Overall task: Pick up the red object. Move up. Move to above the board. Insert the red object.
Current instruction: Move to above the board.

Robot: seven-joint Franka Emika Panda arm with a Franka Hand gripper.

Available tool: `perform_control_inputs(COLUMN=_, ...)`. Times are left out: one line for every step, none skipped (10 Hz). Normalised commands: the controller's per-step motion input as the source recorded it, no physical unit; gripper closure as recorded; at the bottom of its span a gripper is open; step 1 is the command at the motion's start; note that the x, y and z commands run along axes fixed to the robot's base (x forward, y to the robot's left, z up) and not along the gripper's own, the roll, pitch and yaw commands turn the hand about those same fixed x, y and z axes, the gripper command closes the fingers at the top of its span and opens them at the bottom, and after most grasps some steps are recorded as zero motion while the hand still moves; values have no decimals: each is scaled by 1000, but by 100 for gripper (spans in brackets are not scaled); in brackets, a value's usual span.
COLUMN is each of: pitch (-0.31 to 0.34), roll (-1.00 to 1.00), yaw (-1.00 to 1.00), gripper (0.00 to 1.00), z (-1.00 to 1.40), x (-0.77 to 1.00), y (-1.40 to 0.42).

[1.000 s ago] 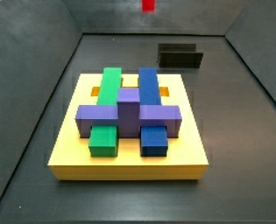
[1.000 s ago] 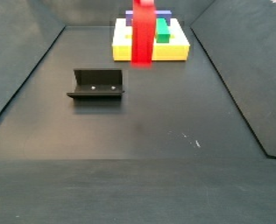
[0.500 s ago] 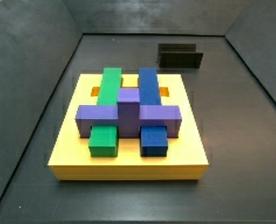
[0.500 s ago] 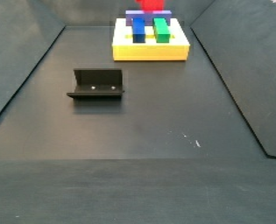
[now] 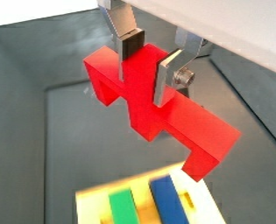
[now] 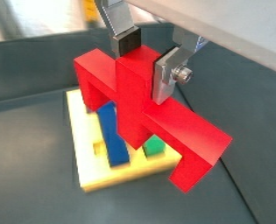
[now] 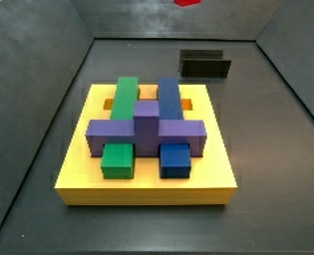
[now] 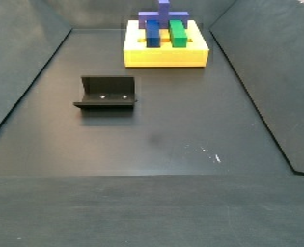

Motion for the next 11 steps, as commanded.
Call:
perform_control_inputs(pitch=23, roll=15, yaw=1000, gripper=100, z=191, x=-121, y=-1400)
perform_control_inputs(pitch=29, roll=22, yaw=1000, gripper=100, z=141, x=-67, y=-960)
perform_control_inputs(pitch=40, roll=22, yaw=1000, gripper=100, z=89, x=-4, y=-557)
perform_control_inputs(pitch=54, roll=24, yaw=1000, gripper=100, z=39, x=47, y=-216)
perform_control_inputs(pitch=61, roll=28, yaw=1000, gripper=100, z=27, x=51, y=-111)
perform_control_inputs(pitch=67, roll=32, yaw=1000, gripper=100, z=26, x=44, y=-76)
perform_control_inputs(pitch=79, roll=37, yaw=1000, gripper=100, z=23, x=41, y=-59)
perform_control_inputs(pitch=90, roll=43, yaw=1000, gripper=100, z=21, x=44, y=-45)
perform_control_inputs(pitch=104, roll=49, yaw=1000, gripper=100, z=21, x=46, y=-36)
perform_control_inputs(pitch=131, roll=62, yaw=1000, gripper=100, z=22, x=47, y=-34)
perform_control_inputs(pitch=161, roll=76, yaw=1000, gripper=100, z=24, x=48, y=-32)
